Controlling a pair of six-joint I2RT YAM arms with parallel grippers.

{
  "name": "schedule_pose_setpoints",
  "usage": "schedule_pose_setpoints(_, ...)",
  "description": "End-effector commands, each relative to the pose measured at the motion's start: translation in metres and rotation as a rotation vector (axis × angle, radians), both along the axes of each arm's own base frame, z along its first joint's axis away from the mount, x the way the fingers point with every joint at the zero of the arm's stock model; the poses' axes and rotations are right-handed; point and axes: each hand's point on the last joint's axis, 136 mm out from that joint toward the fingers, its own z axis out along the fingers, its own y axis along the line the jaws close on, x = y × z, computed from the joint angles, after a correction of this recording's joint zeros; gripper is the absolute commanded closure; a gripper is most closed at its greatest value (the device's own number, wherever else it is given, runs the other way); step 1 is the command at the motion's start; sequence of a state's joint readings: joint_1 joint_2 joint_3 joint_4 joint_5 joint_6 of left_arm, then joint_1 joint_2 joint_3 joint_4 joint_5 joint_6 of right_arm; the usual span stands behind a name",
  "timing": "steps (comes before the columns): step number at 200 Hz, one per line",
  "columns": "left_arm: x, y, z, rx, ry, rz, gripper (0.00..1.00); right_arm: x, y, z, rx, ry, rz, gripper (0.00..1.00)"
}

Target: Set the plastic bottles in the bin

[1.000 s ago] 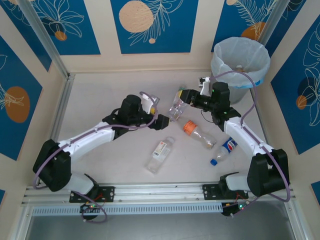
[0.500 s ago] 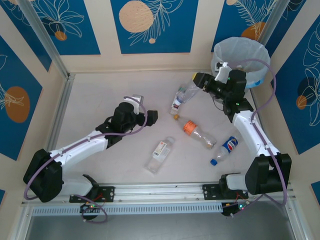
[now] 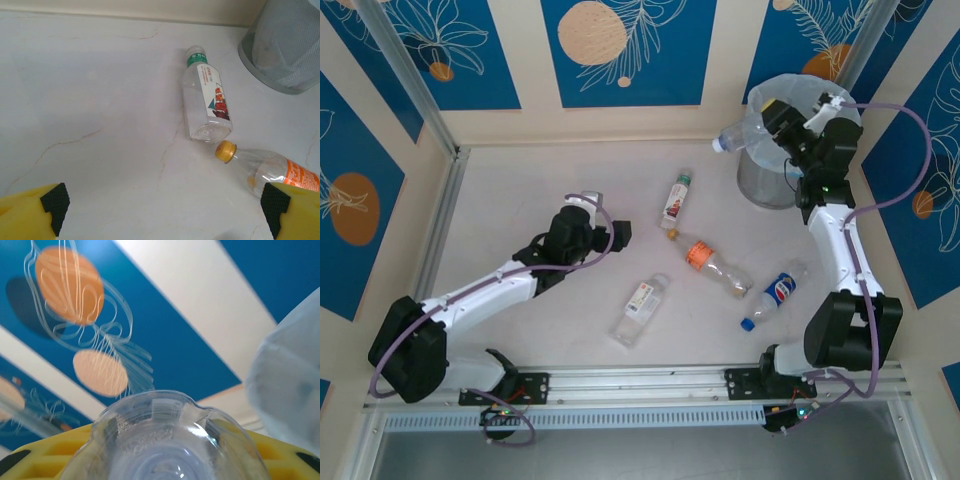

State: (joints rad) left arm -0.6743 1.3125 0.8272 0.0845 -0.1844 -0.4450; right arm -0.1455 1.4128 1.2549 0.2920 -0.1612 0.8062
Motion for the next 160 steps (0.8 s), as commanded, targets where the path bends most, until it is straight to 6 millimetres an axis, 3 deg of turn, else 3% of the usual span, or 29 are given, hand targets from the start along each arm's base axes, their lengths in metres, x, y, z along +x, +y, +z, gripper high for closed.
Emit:
schedule_pose_setpoints(1, 0.003, 0.006, -0.003, 0.005, 0.019, 0.031, 0.01, -0.004, -0.037, 0.049, 0.098, -0.178, -0.146, 0.62)
schedule_pose_setpoints(40, 0.001, 0.010, -0.008, 0.005, 0.031, 0.046, 0.01, -0.015, -0.093, 0.052, 0.175, -0.301, -0.393, 0.62)
schedule_pose_setpoints(77, 0.001, 0.018, -0.014, 0.046, 0.035, 0.073, 0.01, -0.004, -0.121, 0.044, 0.068, -0.302, -0.520, 0.61)
schedule_pose_setpoints(122, 0.002, 0.018, -0.019, 0.055, 0.051, 0.079, 0.01, 0.018, -0.120, 0.037, -0.247, -0.299, -0.572, 0.62)
schedule_pose_setpoints(160, 0.002, 0.017, -0.026, 0.051, 0.070, 0.085, 0.01, 0.045, -0.082, 0.032, -0.676, -0.315, -0.567, 0.62)
